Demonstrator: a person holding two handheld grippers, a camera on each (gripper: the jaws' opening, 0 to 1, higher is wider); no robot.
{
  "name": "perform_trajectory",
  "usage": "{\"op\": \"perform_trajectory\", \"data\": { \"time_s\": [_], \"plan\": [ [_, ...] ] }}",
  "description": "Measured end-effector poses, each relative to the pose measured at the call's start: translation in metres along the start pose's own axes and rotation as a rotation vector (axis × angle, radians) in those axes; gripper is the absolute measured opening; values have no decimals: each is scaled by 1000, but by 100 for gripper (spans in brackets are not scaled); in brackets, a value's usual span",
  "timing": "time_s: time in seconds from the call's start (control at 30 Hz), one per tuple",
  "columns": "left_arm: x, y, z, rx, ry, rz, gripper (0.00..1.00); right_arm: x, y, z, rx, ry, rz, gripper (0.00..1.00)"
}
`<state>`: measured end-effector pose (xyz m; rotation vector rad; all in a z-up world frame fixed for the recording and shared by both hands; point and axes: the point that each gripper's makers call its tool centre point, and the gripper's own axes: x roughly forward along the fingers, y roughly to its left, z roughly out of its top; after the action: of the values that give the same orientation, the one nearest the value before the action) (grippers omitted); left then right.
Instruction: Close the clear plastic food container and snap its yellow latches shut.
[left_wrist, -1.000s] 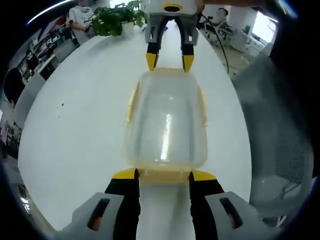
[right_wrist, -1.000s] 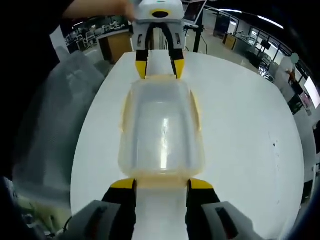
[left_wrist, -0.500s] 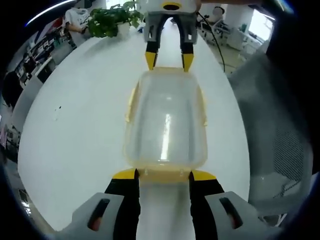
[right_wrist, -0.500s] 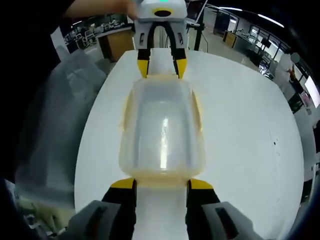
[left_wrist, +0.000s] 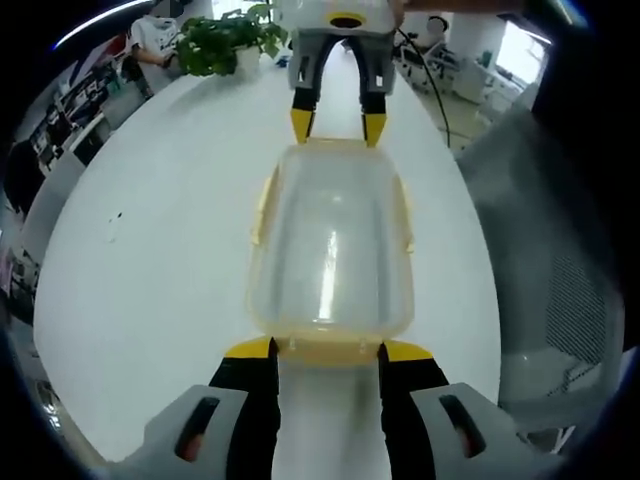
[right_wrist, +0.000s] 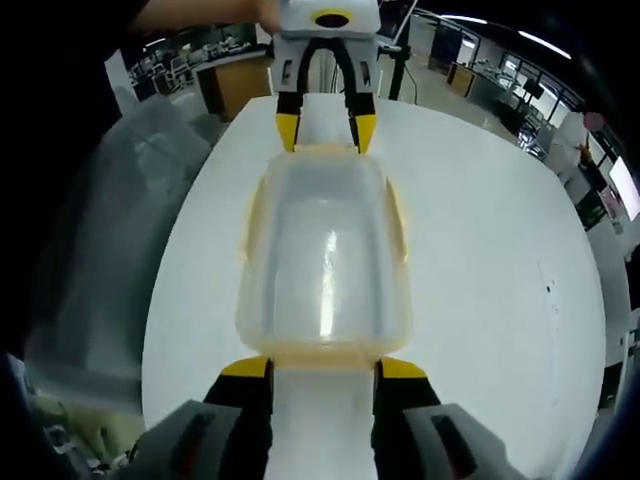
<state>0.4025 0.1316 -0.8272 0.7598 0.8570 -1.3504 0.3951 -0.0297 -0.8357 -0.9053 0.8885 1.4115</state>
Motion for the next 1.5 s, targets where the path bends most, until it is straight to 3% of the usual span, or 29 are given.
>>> {"op": "perform_trajectory", "data": {
  "time_s": [0.33,0.6,0.7,0.97,1.23,1.4,1.5],
  "plan": [
    [2,-1,-3,-30,-21,-11,36,3,0,-1,-18,-5,-6,37],
    [2,-3,-5,4,-37,-6,38,3,-3,-2,7,-26,-11,40],
    [0,0,-9,-2,-44,9,42,1,-4,-2,16,-33,-14,42],
    [-12,-4,-13,-29,-70,3,41,-8,-1,-1,32,-64,-6,45],
    [-26,1,9,-78,-184,24,41,-23,-6,8,77,-153,-29,41],
    [-30,3,20,-96,-233,40,40,-25,-5,13,97,-195,-37,34],
    [-27,2,22,-93,-234,41,39,-22,-5,14,78,-182,-49,36]
  ]
}}
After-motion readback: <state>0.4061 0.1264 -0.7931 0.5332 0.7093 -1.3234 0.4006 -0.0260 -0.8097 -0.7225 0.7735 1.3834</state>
